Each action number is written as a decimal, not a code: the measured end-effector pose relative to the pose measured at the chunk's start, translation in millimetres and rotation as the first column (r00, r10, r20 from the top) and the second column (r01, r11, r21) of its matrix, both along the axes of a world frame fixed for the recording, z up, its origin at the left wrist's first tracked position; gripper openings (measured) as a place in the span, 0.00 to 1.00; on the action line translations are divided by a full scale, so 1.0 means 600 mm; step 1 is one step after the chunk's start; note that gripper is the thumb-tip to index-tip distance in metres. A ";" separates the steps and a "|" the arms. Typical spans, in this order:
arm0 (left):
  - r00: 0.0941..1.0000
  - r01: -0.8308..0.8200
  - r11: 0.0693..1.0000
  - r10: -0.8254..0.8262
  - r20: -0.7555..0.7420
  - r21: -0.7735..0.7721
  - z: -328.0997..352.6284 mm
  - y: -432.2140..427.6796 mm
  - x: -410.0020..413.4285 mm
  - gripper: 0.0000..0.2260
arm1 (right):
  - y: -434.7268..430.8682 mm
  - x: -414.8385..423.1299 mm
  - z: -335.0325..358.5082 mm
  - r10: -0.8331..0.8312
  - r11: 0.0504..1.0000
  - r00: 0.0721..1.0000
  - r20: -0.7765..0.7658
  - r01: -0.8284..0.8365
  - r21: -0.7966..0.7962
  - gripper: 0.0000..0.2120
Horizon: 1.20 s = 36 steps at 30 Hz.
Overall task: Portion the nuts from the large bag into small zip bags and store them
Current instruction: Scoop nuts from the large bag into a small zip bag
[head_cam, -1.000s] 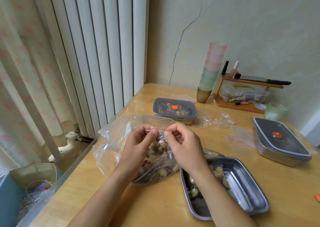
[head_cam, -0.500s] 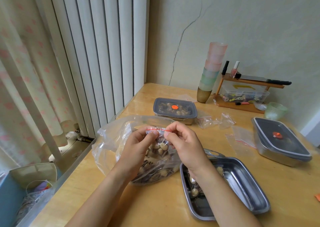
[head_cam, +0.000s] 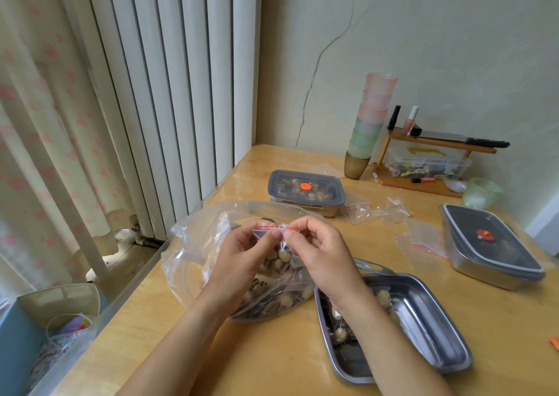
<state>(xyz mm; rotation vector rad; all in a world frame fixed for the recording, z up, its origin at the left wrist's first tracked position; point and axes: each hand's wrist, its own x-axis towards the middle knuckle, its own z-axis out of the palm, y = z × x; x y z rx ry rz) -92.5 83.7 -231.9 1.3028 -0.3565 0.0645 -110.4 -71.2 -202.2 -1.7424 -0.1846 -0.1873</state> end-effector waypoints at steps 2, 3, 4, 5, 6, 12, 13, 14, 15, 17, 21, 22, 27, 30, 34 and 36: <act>1.000 0.004 1.000 -0.004 -0.016 0.000 -0.001 0.000 0.000 0.09 | 0.000 0.000 0.000 -0.004 1.000 1.000 0.013 0.004 -0.011 0.04; 1.000 0.001 1.000 0.000 -0.019 0.005 -0.002 0.001 0.000 0.08 | 0.000 0.000 0.000 -0.009 1.000 1.000 0.024 0.009 -0.022 0.04; 1.000 -0.007 1.000 0.007 -0.021 0.010 -0.003 0.000 0.000 0.06 | 0.000 0.001 -0.001 -0.016 0.999 0.999 0.037 0.017 -0.039 0.05; 1.000 -0.019 1.000 0.019 -0.022 0.016 -0.004 -0.001 0.000 0.05 | 0.001 0.002 -0.002 -0.022 0.998 0.999 0.050 0.025 -0.056 0.06; 0.999 -0.034 0.999 0.035 -0.019 0.022 -0.005 -0.002 0.001 0.04 | 0.001 0.002 -0.003 -0.028 0.997 0.998 0.061 0.033 -0.072 0.06; 0.999 -0.038 0.999 0.038 0.014 0.026 -0.005 -0.004 -0.002 0.05 | 0.003 0.001 -0.006 -0.047 0.982 0.987 0.154 0.074 -0.176 0.08; 0.999 -0.044 0.999 0.044 0.016 0.024 -0.004 -0.004 -0.003 0.05 | 0.004 0.000 -0.006 -0.053 0.977 0.983 0.176 0.087 -0.193 0.08; 0.998 -0.057 0.998 0.056 0.022 0.026 -0.004 -0.004 -0.003 0.05 | 0.004 -0.001 -0.005 -0.061 0.974 0.979 0.197 0.102 -0.203 0.08; 0.997 -0.076 0.997 0.075 0.034 0.033 -0.003 -0.003 -0.003 0.05 | 0.004 -0.001 -0.004 -0.071 0.972 0.974 0.213 0.116 -0.203 0.08; 0.991 -0.124 0.992 0.122 0.050 0.035 -0.003 -0.003 -0.001 0.03 | 0.000 0.001 -0.004 -0.107 0.970 0.969 0.223 0.151 -0.189 0.07; 0.983 -0.178 0.984 0.177 0.038 0.024 -0.002 -0.005 0.001 0.03 | -0.005 0.004 -0.007 -0.178 0.957 0.955 0.236 0.224 -0.186 0.06; 0.983 -0.183 0.983 0.183 0.034 0.021 -0.002 -0.005 0.000 0.03 | -0.005 0.004 -0.007 -0.185 0.952 0.952 0.244 0.235 -0.195 0.06; 0.984 -0.181 0.984 0.181 0.001 0.003 -0.002 0.003 0.000 0.03 | -0.006 0.005 -0.008 -0.188 0.943 0.947 0.260 0.249 -0.223 0.07; 0.988 -0.157 0.988 0.157 0.006 0.007 0.002 0.006 -0.002 0.03 | -0.004 0.003 -0.006 -0.170 0.948 0.955 0.243 0.226 -0.225 0.07; 0.994 -0.112 0.993 0.112 0.012 0.043 0.009 0.011 -0.003 0.04 | -0.002 0.001 -0.006 -0.139 0.954 0.963 0.231 0.193 -0.231 0.06; 0.997 -0.082 0.993 0.082 0.008 0.082 0.011 0.012 -0.005 0.06 | -0.004 0.002 -0.007 -0.154 0.947 0.959 0.237 0.212 -0.241 0.06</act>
